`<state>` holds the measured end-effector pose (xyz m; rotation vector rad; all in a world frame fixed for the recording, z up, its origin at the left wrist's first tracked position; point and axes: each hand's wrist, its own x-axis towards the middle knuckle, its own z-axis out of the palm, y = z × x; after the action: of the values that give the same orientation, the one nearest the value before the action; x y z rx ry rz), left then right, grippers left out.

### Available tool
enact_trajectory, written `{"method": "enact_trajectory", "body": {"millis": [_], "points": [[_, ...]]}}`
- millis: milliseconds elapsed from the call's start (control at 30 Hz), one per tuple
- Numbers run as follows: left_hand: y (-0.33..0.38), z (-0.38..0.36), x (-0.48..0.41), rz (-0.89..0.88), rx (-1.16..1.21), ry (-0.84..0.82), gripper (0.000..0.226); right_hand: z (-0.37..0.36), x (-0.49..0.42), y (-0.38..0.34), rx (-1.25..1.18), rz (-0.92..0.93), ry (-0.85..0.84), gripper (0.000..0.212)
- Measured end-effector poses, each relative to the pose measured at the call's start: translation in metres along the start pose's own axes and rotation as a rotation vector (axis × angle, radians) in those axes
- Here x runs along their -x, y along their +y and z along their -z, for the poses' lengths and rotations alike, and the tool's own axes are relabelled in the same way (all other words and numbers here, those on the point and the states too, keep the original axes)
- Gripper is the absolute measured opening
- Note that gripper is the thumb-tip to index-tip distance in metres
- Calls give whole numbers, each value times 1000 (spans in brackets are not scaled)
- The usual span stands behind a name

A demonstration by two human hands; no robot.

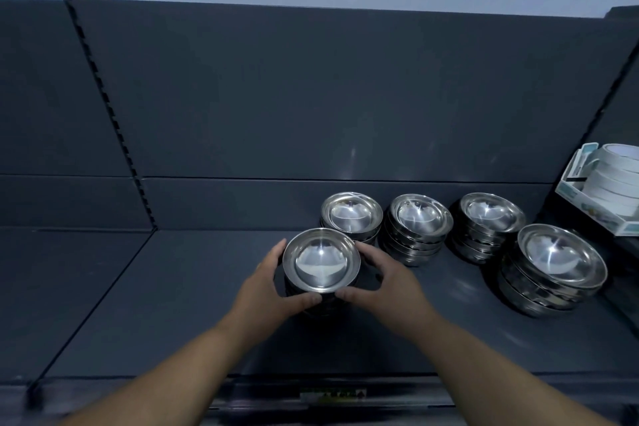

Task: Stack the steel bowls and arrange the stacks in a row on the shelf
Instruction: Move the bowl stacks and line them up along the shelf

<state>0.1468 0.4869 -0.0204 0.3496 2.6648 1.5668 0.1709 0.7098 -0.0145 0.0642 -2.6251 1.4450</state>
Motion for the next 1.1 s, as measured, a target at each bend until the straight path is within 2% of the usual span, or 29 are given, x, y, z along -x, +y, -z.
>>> {"method": "enact_trajectory", "body": {"millis": [233, 367, 500, 667, 800, 933, 1033, 1100], "points": [[-2, -3, 3, 43, 62, -24, 110, -2, 1, 4, -63, -35, -14, 82], [-4, -6, 6, 66, 78, -39, 101, -7, -2, -1, -242, -142, 32, 43], [0, -9, 6, 43, 77, -19, 92, -7, -2, -3, -227, -149, 27, 25], [-3, -8, 1, 29, 102, -32, 94, -8, 0, 1, -225, -156, 50, 22], [-3, -8, 0, 32, 136, -46, 93, -9, 1, 2, -221, -153, 43, 27], [-6, -8, 1, 62, 157, -73, 109, -10, 3, -2, -237, -152, 47, 31], [-8, -11, 5, 108, 233, -149, 117, -13, 6, -7, -285, -219, -12, 33], [-8, -13, 7, 125, 283, -174, 110, -16, 7, -10, -366, -294, -80, 25]]}}
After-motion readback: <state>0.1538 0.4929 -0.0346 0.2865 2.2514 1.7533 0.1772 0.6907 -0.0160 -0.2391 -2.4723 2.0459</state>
